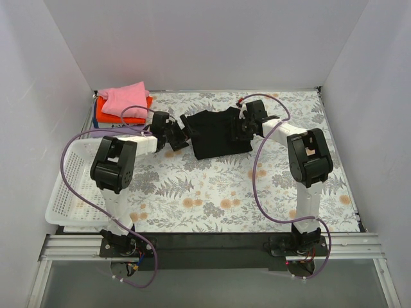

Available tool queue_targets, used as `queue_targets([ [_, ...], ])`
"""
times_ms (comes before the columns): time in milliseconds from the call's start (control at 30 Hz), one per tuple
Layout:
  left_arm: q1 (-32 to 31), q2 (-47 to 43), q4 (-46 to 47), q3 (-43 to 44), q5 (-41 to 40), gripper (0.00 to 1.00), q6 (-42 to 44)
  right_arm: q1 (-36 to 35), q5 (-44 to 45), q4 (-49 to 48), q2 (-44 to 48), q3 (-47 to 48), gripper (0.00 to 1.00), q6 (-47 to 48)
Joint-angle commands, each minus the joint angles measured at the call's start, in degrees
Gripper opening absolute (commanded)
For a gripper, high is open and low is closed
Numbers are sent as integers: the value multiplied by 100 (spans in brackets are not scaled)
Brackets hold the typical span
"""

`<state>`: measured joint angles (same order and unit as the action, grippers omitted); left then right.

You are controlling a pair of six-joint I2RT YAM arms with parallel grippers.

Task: Fold and stack the t-shirts
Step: Fold the tshirt, then neatly place the folded tshirt to the corner

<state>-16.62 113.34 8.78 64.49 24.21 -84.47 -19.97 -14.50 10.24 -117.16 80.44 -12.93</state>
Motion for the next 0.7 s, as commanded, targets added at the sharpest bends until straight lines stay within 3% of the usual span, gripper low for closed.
queue_targets([
  [0, -130, 21, -279, 239, -397, 91, 9, 10, 141, 66, -70, -116, 61, 1],
  [667, -1159, 1172, -297, 1276, -768, 87, -316, 2, 18, 48, 176, -345, 59, -69],
])
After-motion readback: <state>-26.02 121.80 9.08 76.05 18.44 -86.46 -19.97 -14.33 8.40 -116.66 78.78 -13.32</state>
